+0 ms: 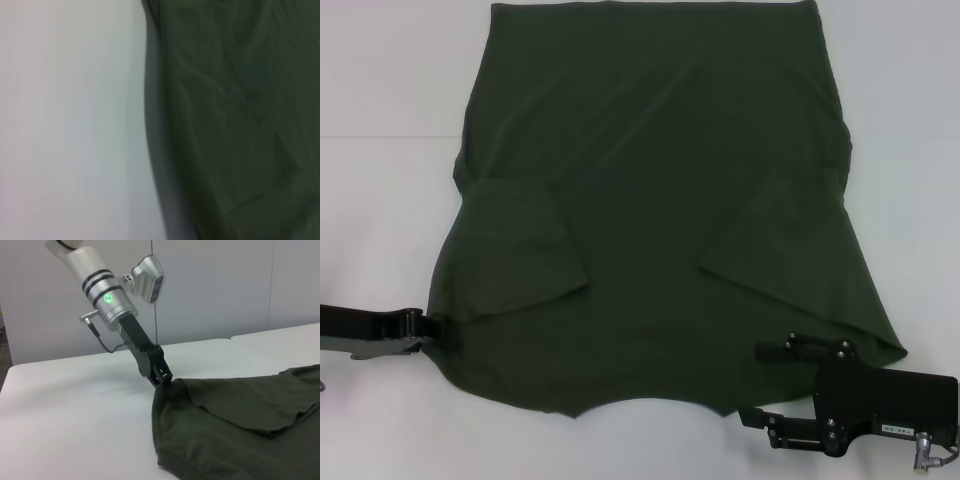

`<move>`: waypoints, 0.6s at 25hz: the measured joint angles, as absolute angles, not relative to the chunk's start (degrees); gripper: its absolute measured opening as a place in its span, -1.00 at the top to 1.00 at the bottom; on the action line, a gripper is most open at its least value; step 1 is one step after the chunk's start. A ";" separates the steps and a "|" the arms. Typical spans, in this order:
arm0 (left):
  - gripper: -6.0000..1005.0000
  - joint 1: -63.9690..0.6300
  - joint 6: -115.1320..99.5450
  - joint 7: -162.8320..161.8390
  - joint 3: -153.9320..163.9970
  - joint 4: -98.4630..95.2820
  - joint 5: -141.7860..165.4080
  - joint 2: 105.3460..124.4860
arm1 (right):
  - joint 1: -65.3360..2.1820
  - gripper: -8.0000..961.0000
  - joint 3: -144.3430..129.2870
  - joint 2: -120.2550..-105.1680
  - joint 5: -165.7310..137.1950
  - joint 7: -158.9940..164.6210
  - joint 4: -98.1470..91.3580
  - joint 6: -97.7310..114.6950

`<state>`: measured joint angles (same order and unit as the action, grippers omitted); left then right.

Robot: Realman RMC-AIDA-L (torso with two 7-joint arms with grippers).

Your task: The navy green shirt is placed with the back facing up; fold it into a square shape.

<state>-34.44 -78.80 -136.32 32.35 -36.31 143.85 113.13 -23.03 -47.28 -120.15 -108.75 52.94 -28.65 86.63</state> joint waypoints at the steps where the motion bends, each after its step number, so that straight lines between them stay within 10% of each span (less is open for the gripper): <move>1: 0.23 -34.39 -78.80 -136.32 32.35 -36.37 143.83 113.12 | -23.03 -0.67 -47.28 -120.15 -108.76 52.98 -28.65 86.63; 4: 0.70 -34.37 -78.80 -136.31 32.35 -36.28 143.84 113.08 | -23.03 -0.67 -47.28 -120.15 -108.78 53.09 -28.65 86.65; 15: 0.92 -34.08 -79.61 -134.02 31.99 -35.97 143.53 113.06 | -21.91 -0.66 -43.58 -119.25 -105.94 64.90 -31.46 92.31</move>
